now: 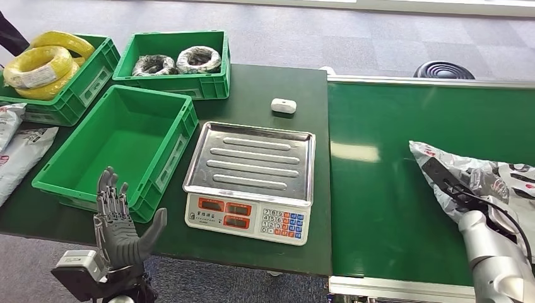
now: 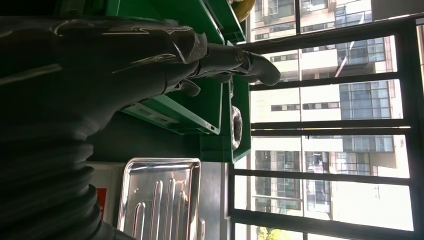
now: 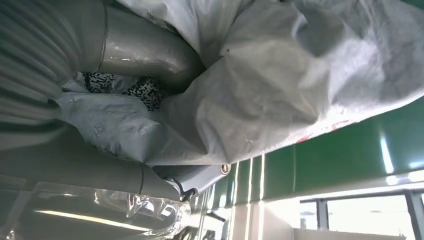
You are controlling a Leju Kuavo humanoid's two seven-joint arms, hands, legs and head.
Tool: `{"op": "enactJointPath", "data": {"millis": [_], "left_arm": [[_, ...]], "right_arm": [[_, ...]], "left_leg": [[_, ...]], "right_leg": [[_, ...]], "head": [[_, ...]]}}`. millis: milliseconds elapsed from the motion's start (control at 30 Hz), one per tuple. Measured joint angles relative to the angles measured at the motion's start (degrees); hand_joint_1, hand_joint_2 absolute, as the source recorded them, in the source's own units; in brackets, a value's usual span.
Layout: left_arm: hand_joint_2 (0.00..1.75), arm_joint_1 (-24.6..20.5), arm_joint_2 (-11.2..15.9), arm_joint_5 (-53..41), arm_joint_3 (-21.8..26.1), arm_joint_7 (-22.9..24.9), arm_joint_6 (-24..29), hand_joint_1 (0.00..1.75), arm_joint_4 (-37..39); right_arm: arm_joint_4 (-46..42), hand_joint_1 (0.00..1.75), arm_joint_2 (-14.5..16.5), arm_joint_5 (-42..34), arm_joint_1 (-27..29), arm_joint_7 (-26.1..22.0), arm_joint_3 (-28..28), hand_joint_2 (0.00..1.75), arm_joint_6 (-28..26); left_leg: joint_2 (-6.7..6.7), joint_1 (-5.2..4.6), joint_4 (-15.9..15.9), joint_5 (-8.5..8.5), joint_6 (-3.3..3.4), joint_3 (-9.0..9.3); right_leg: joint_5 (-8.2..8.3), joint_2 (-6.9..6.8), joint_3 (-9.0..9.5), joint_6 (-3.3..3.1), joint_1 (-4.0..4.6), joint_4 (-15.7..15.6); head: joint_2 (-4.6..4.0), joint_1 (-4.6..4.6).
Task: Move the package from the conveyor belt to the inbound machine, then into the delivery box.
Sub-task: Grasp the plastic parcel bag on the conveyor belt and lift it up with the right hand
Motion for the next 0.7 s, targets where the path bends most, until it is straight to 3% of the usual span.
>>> {"op": "enactJointPath", "data": {"millis": [233,433,600,700], "left_arm": [[1.75,0.6,-0.5,-0.1,0.2,0.0,0.0,0.0,-0.5],[1.75,0.6,-0.6,0.1,0.1,0.0,0.1,0.0,-0.5],[1.75,-0.2,-0.6,0.2,-0.9,0.0,0.1,0.0,0.7],[1.75,-1.8,-0.6,0.6,-2.0,0.0,0.5,0.0,2.2]], "right_arm": [[-3.7,1.75,0.2,0.9,-0.7,1.3,0.5,1.75,-1.3],[-11.8,1.75,1.5,4.4,-0.5,2.0,1.3,1.75,-10.1],[-28.9,1.75,5.8,10.7,1.5,2.5,5.0,1.75,-10.5],[-33.2,1.75,9.2,14.8,0.1,2.5,9.8,1.75,-10.3]], "left_leg": [[-0.02,0.01,0.0,0.01,-0.01,0.02],[-0.01,0.01,0.0,0.01,-0.01,0.01],[0.18,0.06,0.0,0.01,-0.01,0.02],[0.37,0.08,0.0,0.02,-0.03,0.13]], "right_leg": [[0.0,-0.01,0.03,0.0,0.01,0.0],[0.0,0.0,0.02,0.0,0.01,0.0],[0.0,0.14,-0.02,-0.01,0.05,0.0],[0.03,0.34,-0.02,-0.04,0.06,0.1]], "head": [[0.0,0.01],[0.0,0.01],[0.0,0.0],[0.0,0.01]]}}
